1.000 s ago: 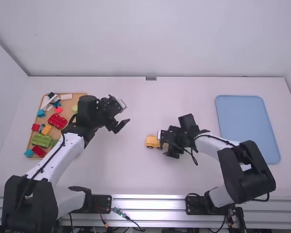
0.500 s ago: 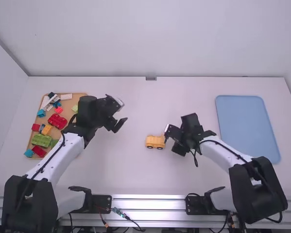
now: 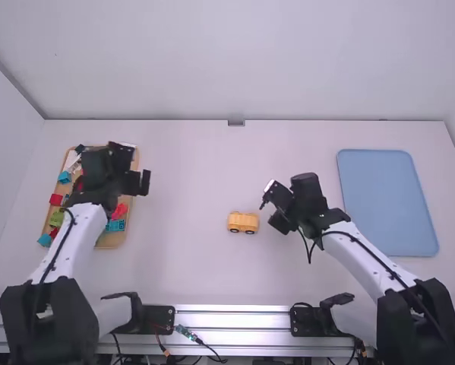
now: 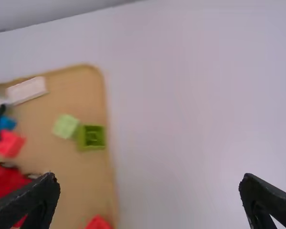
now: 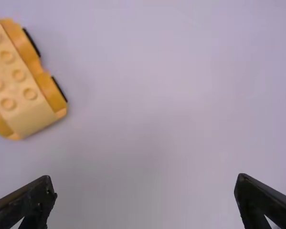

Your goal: Assemble lego blocks to make yellow taxi

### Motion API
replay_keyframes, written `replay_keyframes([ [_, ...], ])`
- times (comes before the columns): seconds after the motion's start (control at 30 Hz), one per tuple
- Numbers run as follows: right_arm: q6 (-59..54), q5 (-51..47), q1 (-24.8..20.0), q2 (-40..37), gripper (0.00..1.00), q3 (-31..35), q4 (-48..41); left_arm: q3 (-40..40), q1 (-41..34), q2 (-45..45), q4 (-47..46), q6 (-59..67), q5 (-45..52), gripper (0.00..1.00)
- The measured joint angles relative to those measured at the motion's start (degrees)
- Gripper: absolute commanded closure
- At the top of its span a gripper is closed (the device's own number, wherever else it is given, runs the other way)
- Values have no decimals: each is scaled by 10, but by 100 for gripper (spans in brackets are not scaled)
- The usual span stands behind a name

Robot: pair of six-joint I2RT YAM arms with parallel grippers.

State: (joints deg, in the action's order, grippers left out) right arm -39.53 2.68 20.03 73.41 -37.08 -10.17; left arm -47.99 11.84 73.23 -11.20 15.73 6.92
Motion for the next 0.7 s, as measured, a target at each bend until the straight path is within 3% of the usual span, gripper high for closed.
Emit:
replay_keyframes([
  [0.3, 3, 4, -24, -39, 1, 0, 49, -80, 178, 49, -41, -7, 57, 1],
  [0.4, 3, 19, -43, -43, 1, 0, 69, -156, 224, 127, -102, 7, 65, 1],
  [0.7, 4, 32, -67, -43, 1, 0, 72, -304, 243, 300, -209, 61, 61, 1],
])
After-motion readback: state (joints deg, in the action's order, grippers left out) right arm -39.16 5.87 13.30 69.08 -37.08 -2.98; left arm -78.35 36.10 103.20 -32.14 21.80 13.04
